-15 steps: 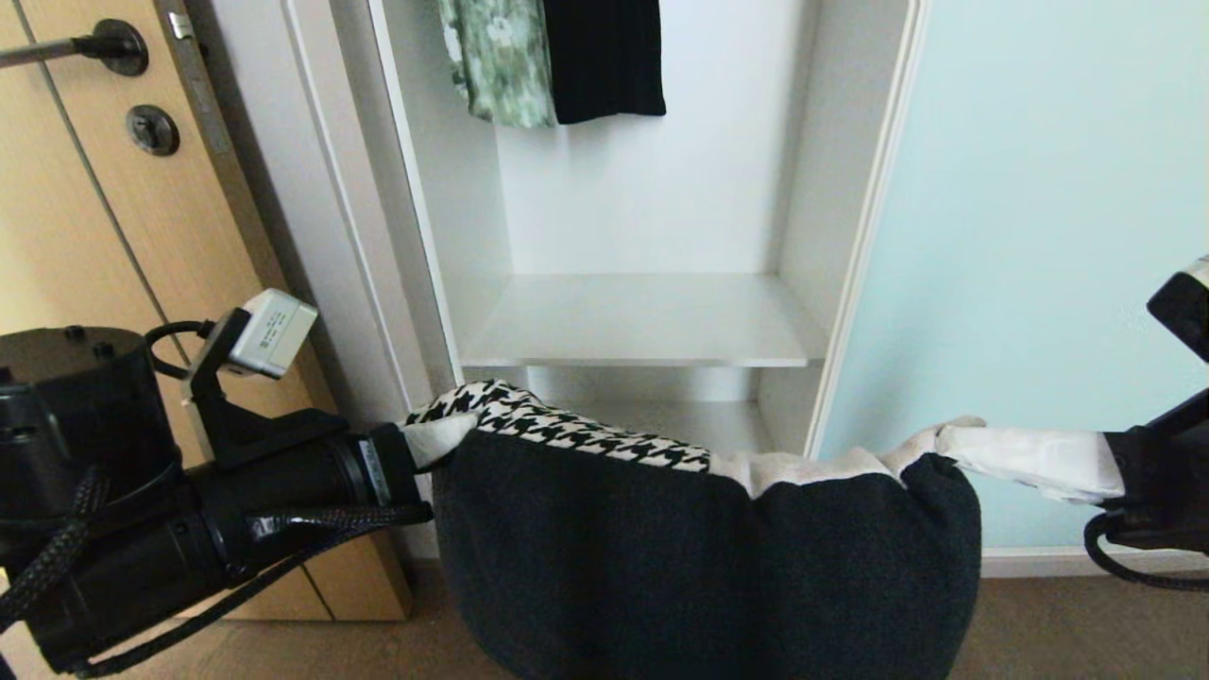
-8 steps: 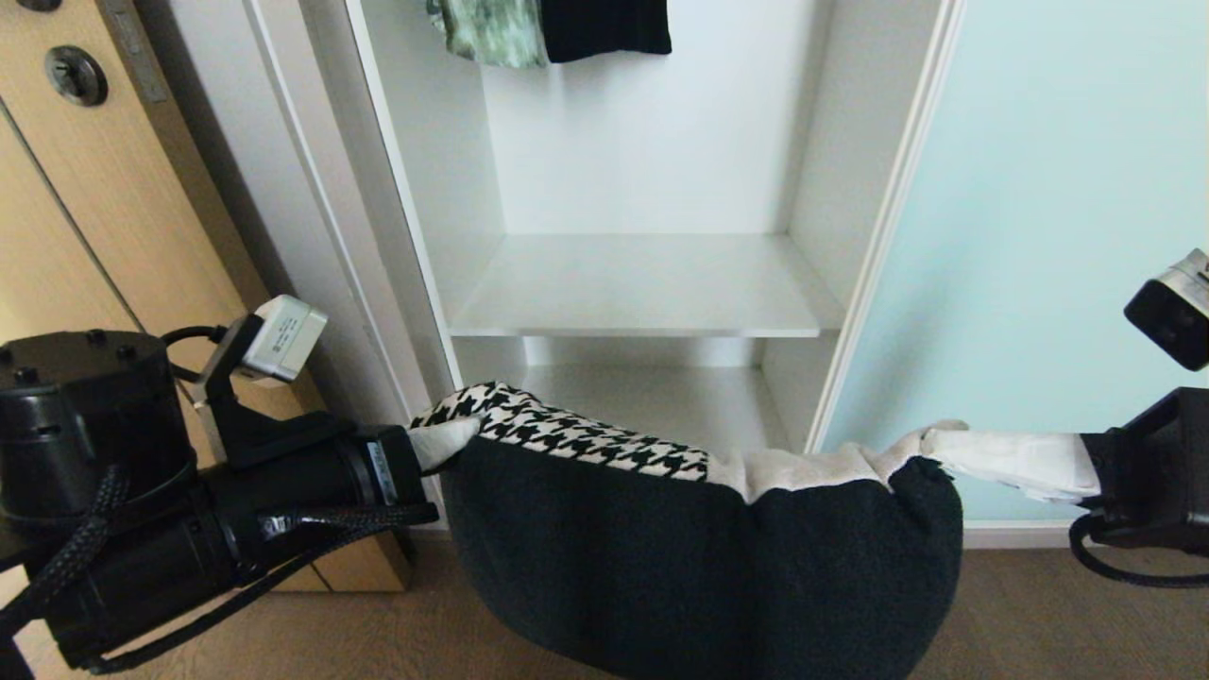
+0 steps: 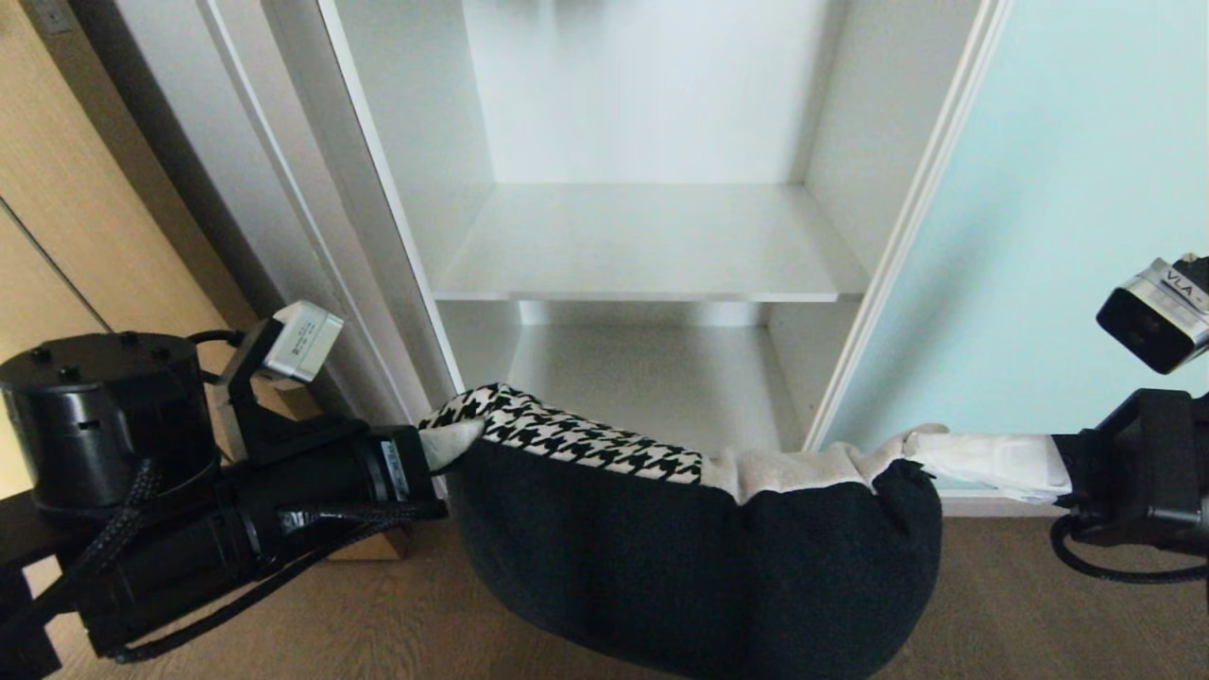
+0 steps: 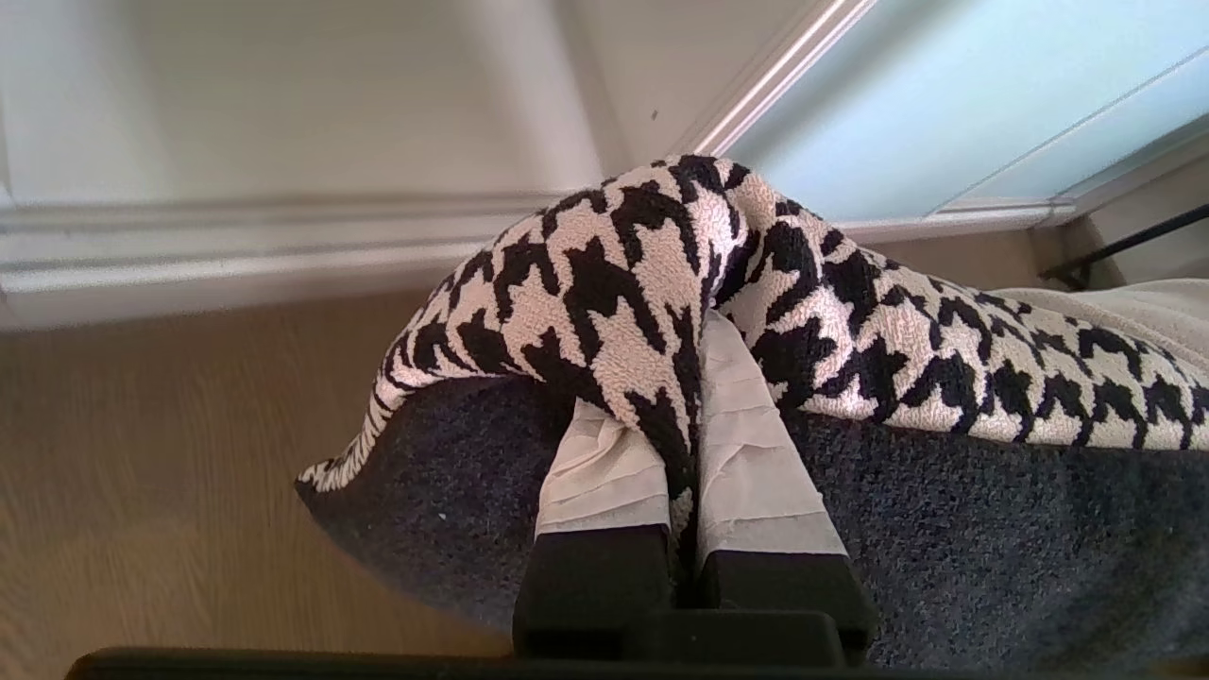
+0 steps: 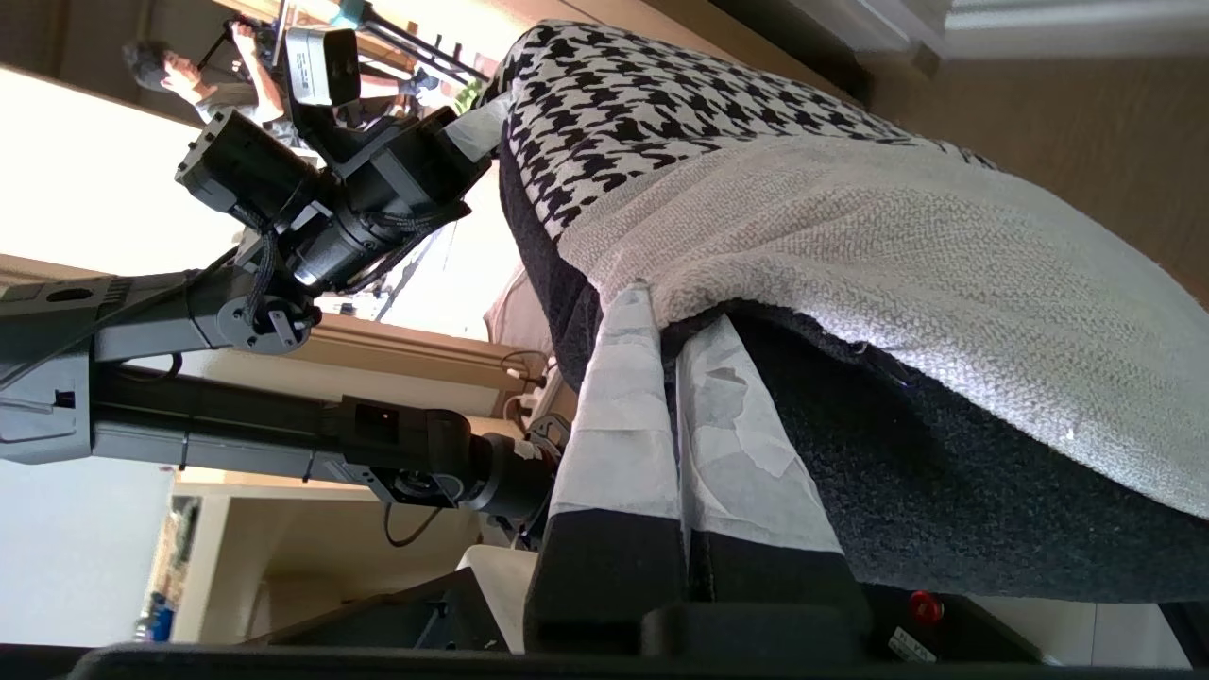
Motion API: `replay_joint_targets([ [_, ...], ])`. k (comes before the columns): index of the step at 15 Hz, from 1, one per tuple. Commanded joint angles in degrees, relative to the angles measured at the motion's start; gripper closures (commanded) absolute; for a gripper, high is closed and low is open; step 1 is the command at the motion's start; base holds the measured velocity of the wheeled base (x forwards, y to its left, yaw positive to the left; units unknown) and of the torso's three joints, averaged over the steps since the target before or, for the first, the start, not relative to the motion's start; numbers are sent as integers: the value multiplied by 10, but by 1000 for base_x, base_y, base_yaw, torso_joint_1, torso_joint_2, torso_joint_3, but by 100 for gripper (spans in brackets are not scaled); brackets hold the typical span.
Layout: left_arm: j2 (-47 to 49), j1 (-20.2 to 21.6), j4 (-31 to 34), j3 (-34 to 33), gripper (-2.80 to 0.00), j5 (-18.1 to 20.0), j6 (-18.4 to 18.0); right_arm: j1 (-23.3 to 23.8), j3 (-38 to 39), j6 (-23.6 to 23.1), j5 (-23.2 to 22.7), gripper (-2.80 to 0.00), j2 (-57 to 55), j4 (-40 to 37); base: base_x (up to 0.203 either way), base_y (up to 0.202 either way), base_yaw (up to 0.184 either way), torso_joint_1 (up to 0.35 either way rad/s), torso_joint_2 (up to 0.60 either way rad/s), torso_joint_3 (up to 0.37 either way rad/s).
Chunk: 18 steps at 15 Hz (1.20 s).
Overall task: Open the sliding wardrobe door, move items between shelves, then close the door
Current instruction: Place the pillow on the lower shelf
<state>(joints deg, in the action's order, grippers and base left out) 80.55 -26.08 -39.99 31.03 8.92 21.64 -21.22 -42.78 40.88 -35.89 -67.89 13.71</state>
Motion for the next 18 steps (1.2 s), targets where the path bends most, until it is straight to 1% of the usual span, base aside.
replay_joint_targets([
  [1, 7, 1, -2, -2, 0, 0, 2, 0, 1, 3, -2, 0, -3, 1, 0, 0, 0, 2, 6, -189],
  [18, 21, 4, -2, 2, 0, 1, 7, 0, 2, 3, -2, 0, -16, 9, 0, 0, 0, 2, 4, -200],
])
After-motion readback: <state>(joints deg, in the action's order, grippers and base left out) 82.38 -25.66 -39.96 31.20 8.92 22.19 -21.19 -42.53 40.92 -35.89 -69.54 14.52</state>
